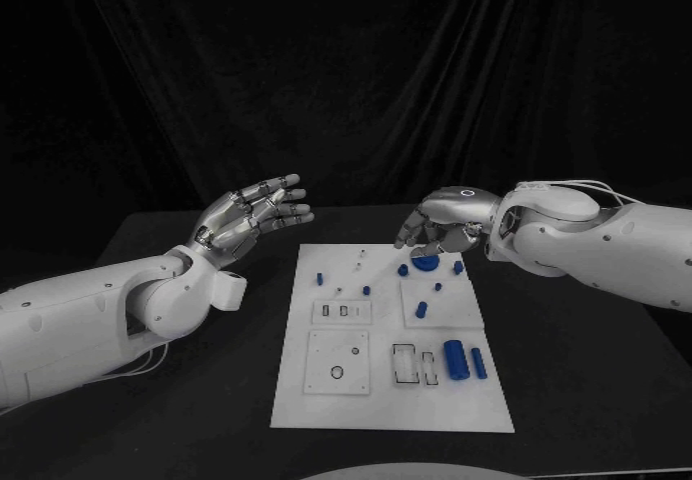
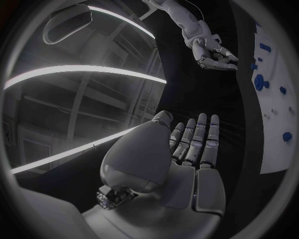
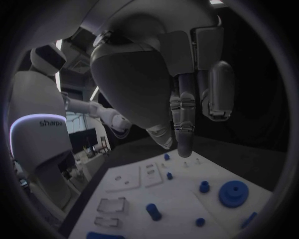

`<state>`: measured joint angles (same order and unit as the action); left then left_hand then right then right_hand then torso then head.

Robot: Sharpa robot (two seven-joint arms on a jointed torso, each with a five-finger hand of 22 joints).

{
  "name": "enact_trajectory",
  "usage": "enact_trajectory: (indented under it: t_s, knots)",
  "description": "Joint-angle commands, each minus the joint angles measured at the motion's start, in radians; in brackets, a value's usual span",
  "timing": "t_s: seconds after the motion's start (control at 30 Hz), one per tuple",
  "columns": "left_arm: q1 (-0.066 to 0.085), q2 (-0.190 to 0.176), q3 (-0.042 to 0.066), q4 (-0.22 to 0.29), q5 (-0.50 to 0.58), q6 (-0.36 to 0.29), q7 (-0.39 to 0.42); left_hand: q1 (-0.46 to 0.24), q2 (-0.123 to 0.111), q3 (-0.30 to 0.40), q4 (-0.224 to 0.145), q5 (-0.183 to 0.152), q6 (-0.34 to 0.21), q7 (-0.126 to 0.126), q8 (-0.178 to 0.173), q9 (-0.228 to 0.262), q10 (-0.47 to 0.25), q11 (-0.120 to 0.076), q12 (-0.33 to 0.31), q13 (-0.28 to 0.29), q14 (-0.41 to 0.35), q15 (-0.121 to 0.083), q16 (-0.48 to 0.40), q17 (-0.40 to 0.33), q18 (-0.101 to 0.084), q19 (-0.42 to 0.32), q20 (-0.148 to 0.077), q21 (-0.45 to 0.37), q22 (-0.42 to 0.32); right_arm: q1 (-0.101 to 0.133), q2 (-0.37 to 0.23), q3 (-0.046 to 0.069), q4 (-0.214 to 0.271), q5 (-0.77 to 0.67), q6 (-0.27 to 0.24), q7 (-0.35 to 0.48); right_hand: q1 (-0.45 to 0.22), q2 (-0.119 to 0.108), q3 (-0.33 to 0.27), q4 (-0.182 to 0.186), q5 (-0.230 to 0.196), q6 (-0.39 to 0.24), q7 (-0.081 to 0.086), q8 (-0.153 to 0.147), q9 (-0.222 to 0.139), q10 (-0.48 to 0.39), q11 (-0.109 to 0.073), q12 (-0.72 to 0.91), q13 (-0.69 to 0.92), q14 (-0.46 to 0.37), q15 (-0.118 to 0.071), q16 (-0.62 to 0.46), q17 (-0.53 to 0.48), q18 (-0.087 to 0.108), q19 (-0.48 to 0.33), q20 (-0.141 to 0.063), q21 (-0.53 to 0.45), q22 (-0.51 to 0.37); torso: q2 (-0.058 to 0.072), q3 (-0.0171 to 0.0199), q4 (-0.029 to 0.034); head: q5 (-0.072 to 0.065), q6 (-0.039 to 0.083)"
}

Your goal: Assemble the parts on the task board

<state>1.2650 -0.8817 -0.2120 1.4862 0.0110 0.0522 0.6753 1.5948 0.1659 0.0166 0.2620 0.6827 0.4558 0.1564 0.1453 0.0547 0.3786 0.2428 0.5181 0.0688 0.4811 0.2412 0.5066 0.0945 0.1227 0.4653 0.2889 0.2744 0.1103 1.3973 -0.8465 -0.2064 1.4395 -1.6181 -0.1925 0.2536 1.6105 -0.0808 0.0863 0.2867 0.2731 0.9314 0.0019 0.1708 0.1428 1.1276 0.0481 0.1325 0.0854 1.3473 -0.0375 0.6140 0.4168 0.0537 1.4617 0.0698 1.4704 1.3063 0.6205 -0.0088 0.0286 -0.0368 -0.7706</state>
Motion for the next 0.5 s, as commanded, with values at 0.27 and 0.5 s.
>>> enact_trajectory:
  t_s: [0.27, 0.5]
  knots:
    - [0.016, -0.028, 0.001, 0.043, -0.011, 0.001, 0.077, 0.018, -0.006, 0.024, -0.007, 0.019, 0.013, 0.028, 0.004, 0.001, 0.001, 0.000, 0.005, -0.002, -0.004, 0.005, 0.009, -0.007, -0.011, -0.017, -0.003, -0.012, -0.005, 0.003, -0.013, 0.001, 0.026, -0.329, 0.004, -0.178, -0.069, -0.059, 0.104, -0.035, 0.016, -0.001, -0.009, -0.029, 0.035, -0.080, -0.019, 0.100, 0.127, -0.011, -0.009, 0.119, 0.088, -0.045, 0.084, -0.010, 0.084, 0.229, 0.048, 0.0006, 0.0248, -0.043, 0.006]
    - [0.019, -0.028, 0.001, 0.041, -0.011, 0.010, 0.065, 0.019, -0.008, 0.042, -0.008, 0.026, 0.021, 0.034, 0.004, 0.002, -0.006, -0.003, 0.003, -0.003, -0.016, 0.006, 0.008, -0.013, -0.013, -0.029, -0.003, -0.019, -0.010, -0.008, -0.012, 0.001, 0.010, -0.337, -0.073, -0.190, -0.119, -0.074, 0.168, -0.111, 0.047, -0.010, 0.000, -0.042, 0.069, -0.213, -0.025, 0.354, 0.355, -0.001, -0.022, 0.501, 0.439, -0.054, 0.109, -0.014, 0.100, 0.265, 0.079, -0.0010, 0.0399, -0.059, 0.029]
